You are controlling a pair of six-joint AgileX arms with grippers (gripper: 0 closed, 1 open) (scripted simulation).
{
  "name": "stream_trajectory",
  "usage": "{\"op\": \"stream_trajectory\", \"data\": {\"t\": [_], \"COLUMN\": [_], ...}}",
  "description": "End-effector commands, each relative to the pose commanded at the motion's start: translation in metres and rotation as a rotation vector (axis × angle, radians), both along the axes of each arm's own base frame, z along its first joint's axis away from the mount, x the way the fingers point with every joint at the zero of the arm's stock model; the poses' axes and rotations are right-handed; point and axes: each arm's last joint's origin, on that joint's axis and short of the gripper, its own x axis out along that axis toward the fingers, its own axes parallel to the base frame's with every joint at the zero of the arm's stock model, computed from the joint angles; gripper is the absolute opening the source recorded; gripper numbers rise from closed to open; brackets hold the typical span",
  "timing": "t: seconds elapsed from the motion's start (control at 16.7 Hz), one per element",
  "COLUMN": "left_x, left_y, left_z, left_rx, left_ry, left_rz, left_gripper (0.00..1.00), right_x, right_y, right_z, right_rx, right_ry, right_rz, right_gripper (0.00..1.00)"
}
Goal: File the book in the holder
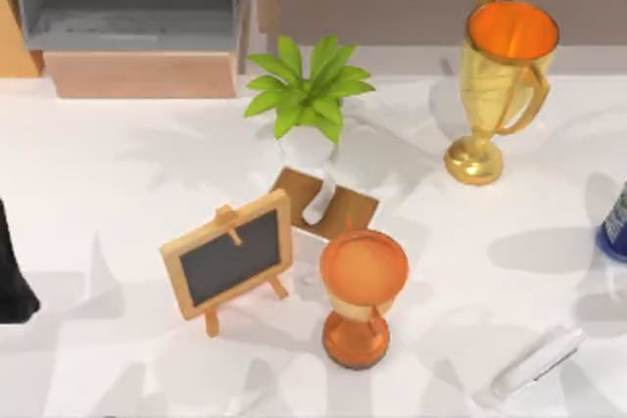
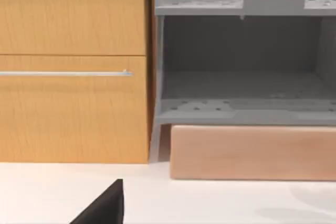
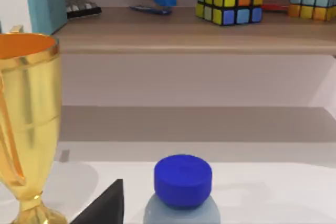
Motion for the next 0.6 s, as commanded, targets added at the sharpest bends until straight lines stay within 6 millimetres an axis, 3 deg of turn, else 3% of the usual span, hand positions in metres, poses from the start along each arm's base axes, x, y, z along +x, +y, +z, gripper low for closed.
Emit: {"op": "stream_trajectory", "data": {"t": [0.18, 0.3, 0.42, 0.6], "left_x": [0.0, 0.0, 0.001, 0.009], "left_y": [-0.001, -0.004, -0.009, -0.02], "left_z": [0.003, 0.016, 0.042, 0.104], "left_rx": [-0.001, -0.005, -0.014, -0.049], "left_ry": [-0.004, -0.023, -0.06, -0.142], "left_rz": [-0.002, -0.014, -0.032, -0.065], "left_gripper": [1.0, 1.0, 1.0, 1.0], "right_x": [0.0, 0.0, 0.0, 0.0], "right_y": [0.0, 0.0, 0.0, 0.0], "right_z": [0.0, 0.0, 0.0, 0.0], "right_rx": [0.0, 0.0, 0.0, 0.0], "right_ry": [0.0, 0.0, 0.0, 0.0], "right_rz": [0.0, 0.0, 0.0, 0.0], "right_gripper": [1.0, 1.0, 1.0, 1.0]}}
